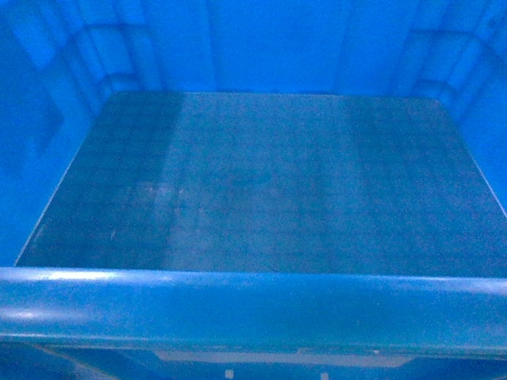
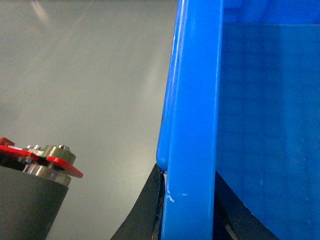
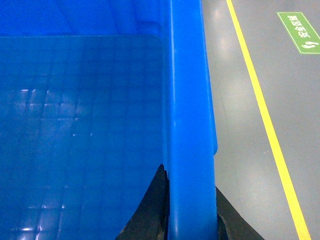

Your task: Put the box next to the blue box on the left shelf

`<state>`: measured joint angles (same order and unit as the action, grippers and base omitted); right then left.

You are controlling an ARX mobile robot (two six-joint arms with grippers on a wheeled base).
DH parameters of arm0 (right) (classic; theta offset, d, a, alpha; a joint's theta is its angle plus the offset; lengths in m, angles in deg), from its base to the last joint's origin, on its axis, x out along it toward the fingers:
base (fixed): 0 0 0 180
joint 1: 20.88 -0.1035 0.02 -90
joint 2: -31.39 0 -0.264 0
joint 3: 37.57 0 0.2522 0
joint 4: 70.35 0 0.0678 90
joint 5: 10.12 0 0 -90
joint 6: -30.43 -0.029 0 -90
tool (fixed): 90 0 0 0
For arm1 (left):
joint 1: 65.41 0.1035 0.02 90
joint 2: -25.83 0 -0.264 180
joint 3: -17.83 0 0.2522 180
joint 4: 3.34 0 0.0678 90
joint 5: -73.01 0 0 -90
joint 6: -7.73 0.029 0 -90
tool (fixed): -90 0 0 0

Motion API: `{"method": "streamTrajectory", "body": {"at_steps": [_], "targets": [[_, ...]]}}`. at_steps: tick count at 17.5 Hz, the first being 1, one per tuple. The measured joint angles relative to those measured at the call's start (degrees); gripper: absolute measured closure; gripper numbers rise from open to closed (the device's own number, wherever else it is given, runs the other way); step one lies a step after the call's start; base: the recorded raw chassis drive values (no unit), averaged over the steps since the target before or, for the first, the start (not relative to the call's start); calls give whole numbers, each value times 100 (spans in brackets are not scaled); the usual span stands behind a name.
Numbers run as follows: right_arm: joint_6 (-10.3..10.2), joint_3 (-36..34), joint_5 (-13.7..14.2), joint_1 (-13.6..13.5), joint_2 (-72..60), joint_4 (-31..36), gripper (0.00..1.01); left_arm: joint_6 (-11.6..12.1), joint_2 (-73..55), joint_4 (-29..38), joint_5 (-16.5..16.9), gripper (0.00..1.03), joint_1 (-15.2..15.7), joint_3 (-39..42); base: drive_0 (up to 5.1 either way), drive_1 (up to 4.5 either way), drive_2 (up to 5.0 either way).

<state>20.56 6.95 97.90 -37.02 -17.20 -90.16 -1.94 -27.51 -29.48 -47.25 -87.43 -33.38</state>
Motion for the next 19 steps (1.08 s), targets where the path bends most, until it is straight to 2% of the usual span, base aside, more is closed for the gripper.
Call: {"method": "streamTrajectory", "body": {"at_steps": [19], "targets": [[-15,-13,-2,0,-4,-7,92,0,0,-11,0,89,0,0,0,401,-402]]}}
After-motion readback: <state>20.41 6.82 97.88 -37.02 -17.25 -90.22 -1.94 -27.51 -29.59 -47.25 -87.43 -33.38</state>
